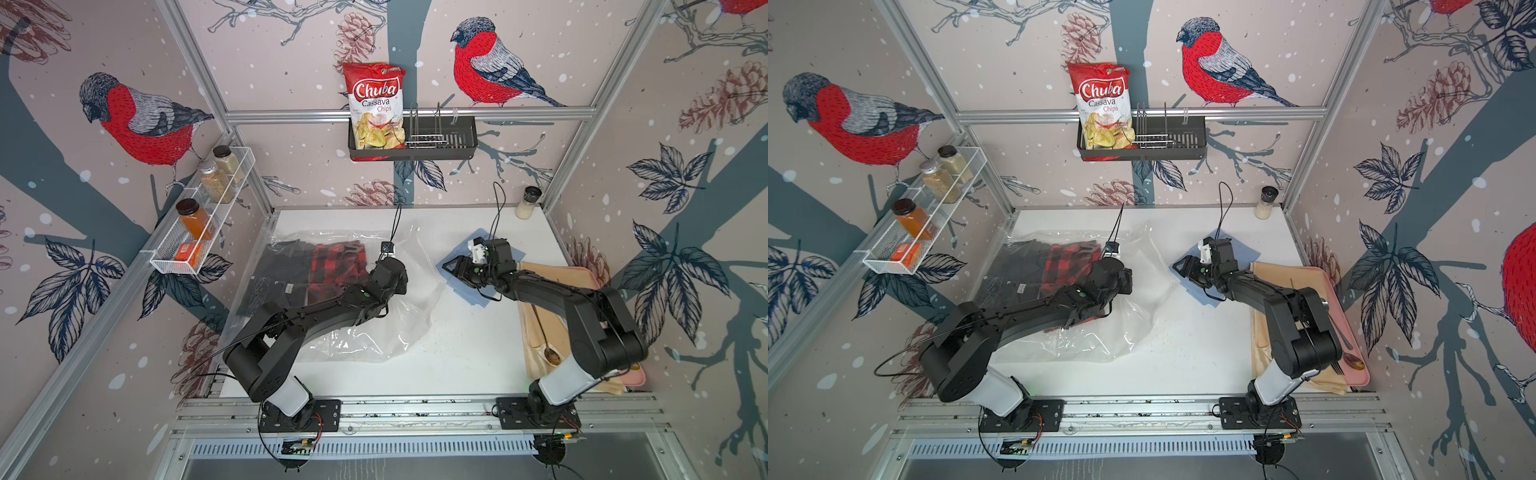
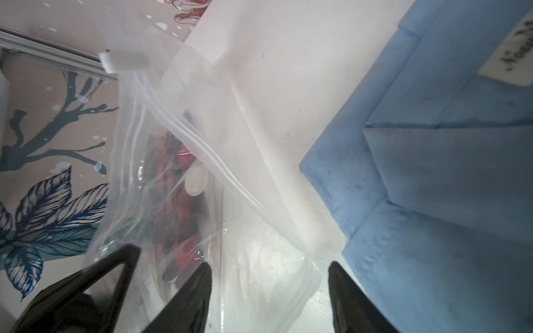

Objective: Place the folded shirt into the vacuum bag
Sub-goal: Pick up the shirt from the center of the board.

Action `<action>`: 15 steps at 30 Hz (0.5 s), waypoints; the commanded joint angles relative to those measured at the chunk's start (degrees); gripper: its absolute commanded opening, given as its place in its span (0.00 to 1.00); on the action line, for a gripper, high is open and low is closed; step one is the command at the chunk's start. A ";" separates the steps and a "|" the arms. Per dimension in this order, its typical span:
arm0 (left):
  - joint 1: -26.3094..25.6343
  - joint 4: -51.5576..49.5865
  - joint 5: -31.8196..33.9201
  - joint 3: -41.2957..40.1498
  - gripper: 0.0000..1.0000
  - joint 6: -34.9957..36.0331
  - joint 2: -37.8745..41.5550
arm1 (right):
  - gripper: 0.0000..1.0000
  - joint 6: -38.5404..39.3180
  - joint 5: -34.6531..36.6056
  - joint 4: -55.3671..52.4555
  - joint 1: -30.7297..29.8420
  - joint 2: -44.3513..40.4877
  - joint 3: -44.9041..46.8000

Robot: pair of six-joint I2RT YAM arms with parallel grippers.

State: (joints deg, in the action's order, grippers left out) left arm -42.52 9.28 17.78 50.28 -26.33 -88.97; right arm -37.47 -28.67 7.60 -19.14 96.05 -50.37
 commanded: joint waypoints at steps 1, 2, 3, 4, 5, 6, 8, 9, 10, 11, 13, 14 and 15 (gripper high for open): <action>0.07 -1.07 -3.17 0.08 0.00 0.43 2.04 | 0.64 3.82 2.82 -4.14 -1.24 3.36 -3.78; 0.07 -1.37 -4.04 0.00 0.00 0.31 2.70 | 0.64 4.31 3.71 -4.98 -1.70 4.57 -4.92; 0.07 -1.63 -4.64 0.08 0.00 0.21 3.19 | 0.64 4.80 4.67 -6.06 -2.12 5.47 -5.86; 0.00 -1.89 -5.38 0.08 0.00 0.05 3.77 | 0.64 5.24 5.96 -7.18 -2.67 6.42 -6.67; -0.02 -2.16 -5.65 0.08 0.00 -0.12 4.26 | 0.65 5.46 7.58 -8.02 -2.98 7.11 -6.92; -0.10 -2.38 -5.67 0.08 0.00 -0.28 4.70 | 0.65 5.48 8.80 -8.48 -3.18 7.58 -6.94; -0.28 -2.66 -5.26 -0.08 0.00 -0.47 5.45 | 0.65 5.57 11.45 -9.51 -3.45 8.40 -6.13; -0.28 -2.72 -5.09 -0.18 0.00 -0.47 5.63 | 0.64 5.53 12.32 -9.61 -3.55 8.53 -5.38; -0.28 -2.86 -4.90 -0.20 0.00 -0.48 5.65 | 0.64 5.35 12.98 -9.54 -3.67 8.42 -4.27; -0.28 -3.00 -4.55 -0.18 0.00 -0.47 5.60 | 0.64 5.09 13.31 -9.20 -3.84 8.16 -2.80; -0.28 -3.31 -4.34 -0.02 0.00 -0.41 5.39 | 0.64 4.41 13.84 -8.20 -4.30 6.76 0.55; -0.28 -3.38 -4.20 -0.01 0.00 -0.47 5.22 | 0.64 4.03 14.01 -7.66 -4.57 5.76 2.49; -0.28 -3.45 -4.16 -0.01 0.00 -0.38 5.08 | 0.64 3.61 14.08 -7.31 -4.83 4.67 4.30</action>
State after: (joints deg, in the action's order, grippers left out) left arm -42.68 6.17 13.52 50.24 -26.76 -83.72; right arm -32.75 -18.17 6.07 -23.46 101.78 -49.69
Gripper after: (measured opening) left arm 0.048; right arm 0.639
